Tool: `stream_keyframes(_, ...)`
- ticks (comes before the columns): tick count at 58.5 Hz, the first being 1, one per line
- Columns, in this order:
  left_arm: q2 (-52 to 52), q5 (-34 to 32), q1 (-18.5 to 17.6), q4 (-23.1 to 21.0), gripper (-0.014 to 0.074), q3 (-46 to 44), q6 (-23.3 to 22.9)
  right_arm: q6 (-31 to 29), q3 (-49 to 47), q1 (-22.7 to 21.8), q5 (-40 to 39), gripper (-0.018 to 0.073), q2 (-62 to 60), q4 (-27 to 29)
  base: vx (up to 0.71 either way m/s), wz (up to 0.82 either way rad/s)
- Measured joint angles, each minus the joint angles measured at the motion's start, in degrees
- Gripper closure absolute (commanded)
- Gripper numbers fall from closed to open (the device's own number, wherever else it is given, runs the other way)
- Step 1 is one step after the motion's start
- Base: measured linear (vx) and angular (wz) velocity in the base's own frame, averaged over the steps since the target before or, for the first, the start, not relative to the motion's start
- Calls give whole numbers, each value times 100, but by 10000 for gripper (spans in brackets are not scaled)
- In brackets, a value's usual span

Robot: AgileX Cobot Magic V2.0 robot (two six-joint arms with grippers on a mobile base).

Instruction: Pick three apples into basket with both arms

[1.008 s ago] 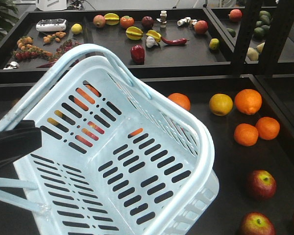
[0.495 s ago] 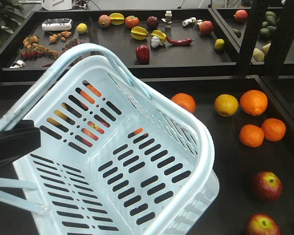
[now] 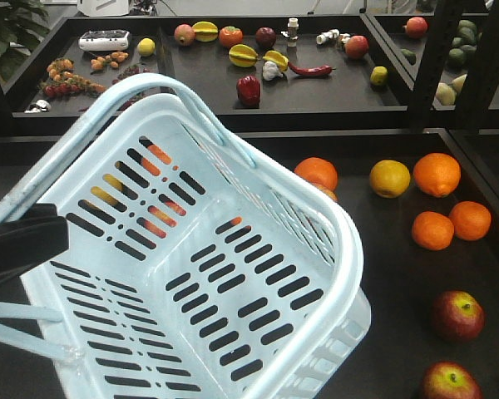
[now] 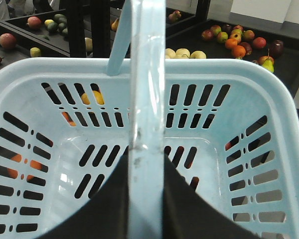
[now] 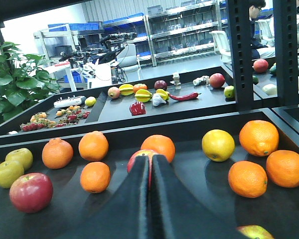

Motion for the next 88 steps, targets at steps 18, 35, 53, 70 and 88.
stream_keyframes(18,0,0,0,0,602,0,0,0,0,0,0,564,0,0,0,0)
stream_keyframes(35,0,0,0,0,602,0,0,0,0,0,0,564,0,0,0,0)
stream_keyframes(53,0,0,0,0,602,0,0,0,0,0,0,564,0,0,0,0)
stream_keyframes(70,0,-380,0,-17,602,0,0,0,0,0,0,564,0,0,0,0)
stream_keyframes(88,0,-431,0,-45,602,0,0,0,0,0,0,564,0,0,0,0)
